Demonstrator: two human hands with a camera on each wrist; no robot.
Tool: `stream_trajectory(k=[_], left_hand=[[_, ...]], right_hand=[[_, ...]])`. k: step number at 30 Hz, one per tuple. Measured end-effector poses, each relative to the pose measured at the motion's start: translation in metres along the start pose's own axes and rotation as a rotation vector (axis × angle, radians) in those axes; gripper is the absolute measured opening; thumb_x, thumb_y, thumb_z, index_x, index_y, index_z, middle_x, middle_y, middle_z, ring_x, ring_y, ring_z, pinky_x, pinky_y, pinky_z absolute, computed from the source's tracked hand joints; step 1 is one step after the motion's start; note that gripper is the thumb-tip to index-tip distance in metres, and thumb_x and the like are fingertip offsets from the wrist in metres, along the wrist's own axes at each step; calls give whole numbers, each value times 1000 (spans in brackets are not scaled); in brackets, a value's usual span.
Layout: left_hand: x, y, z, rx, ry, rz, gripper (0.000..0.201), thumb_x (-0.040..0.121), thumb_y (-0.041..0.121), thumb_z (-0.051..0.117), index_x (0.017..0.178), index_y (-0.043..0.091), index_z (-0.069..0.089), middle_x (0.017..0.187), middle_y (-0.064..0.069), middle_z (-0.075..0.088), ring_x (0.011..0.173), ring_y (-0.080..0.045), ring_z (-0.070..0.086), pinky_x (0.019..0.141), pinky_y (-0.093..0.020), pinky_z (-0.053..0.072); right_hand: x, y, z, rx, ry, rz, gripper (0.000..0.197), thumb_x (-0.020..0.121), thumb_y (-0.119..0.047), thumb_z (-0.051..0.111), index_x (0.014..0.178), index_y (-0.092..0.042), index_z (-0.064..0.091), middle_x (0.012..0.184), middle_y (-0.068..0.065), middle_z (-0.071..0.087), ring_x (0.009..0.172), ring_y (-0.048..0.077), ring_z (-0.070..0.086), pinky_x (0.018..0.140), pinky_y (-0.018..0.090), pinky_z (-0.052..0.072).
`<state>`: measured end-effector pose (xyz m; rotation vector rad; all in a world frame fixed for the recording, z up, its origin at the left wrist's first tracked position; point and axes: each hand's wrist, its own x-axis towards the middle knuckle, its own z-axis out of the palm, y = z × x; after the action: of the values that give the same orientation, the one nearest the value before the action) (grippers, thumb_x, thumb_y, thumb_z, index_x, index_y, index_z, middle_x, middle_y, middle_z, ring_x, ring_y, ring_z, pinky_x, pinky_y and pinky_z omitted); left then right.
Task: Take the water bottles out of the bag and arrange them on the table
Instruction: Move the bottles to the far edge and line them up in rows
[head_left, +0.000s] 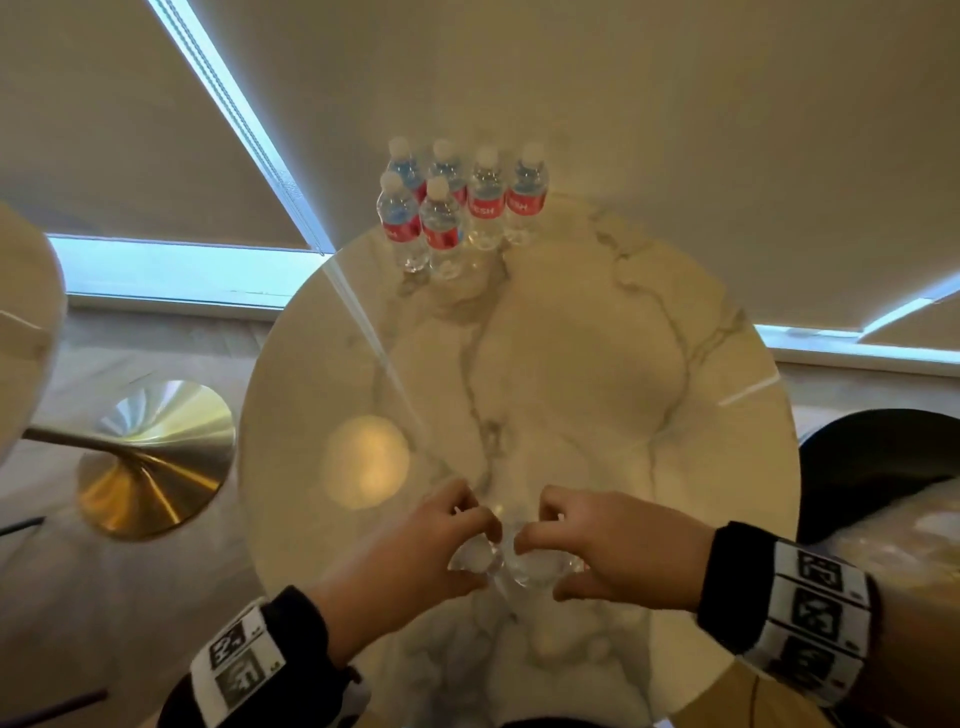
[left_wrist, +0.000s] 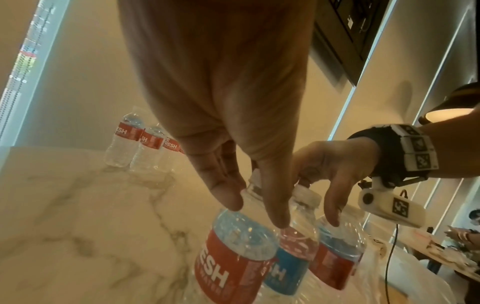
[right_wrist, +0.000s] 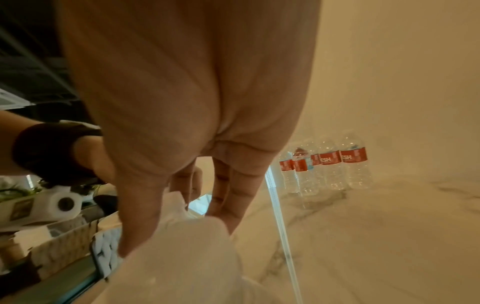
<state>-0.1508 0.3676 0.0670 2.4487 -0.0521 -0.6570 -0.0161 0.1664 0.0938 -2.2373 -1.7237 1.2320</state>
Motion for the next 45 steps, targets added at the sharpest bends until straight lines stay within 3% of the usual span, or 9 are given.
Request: stream_trajectory(k=[5,11,17,25,28,30,35,40,45], left_hand=[[23,3,-21,16,20,-34,37,88,42,71,120,32,57,119,10,48,89,-10,62,85,-28,55],[69,-9,-72,-10,132,-46,34,84,38,74,115,30,62,112,8,53,83,-10,59,82,-29,55],[170,-25,-153,78,324,-20,34,84,32,77,113,18,68,99,4,50,97,-22,59,80,-22,37],[268,-55,-222,223,405,-96,30,93,27,69,116,8,68,114,-12,67,109,-29,59,90,-33,45],[281,-70,-230,170,421,-156,25,93,27,68,113,13,67,117,-12,62,96,-26,60,72,-26,49],[286,-76,-233,143,421,-164,22,94,25,68,112,14,65,120,-15,59,84,-21,55,56,-17,38],[288,-84,-229,196,453,-165,26,94,31,67,113,15,63,121,-16,58,83,-18,53,53,-15,33],[279,-76,-226,244,483,-203,37,92,34,68,122,12,63,120,-13,60,98,-27,59,79,-33,48],[245,-55,-221,240,589,-198,59,91,40,69,139,11,53,129,-12,57,109,-27,62,97,-37,53]], right_hand=[[12,7,-21,-71,48,-28,33,88,-38,58,118,-26,51,107,1,51,82,28,59,73,40,51],[17,32,-84,-38,203,22,30,83,-40,61,110,-27,59,93,-5,54,73,12,46,67,26,39],[67,96,-166,-70,400,137,28,78,-33,68,104,-23,66,80,-7,51,74,12,47,70,31,43],[147,177,-242,-93,518,310,28,75,-24,73,103,-19,68,80,-1,58,74,21,54,64,32,39],[162,191,-252,-92,557,316,32,76,-24,73,108,-20,68,86,3,61,75,20,50,66,30,37],[170,195,-254,-96,563,312,31,77,-23,71,108,-20,68,86,3,58,76,22,51,67,30,37],[177,191,-253,-114,544,263,30,79,-21,70,109,-21,68,85,-1,52,77,21,50,67,30,36],[175,185,-251,-74,542,308,32,82,-24,70,114,-18,66,96,7,63,84,23,55,71,31,41],[151,168,-240,-11,579,383,60,81,-34,74,134,-17,52,114,9,65,99,28,61,81,34,46]])
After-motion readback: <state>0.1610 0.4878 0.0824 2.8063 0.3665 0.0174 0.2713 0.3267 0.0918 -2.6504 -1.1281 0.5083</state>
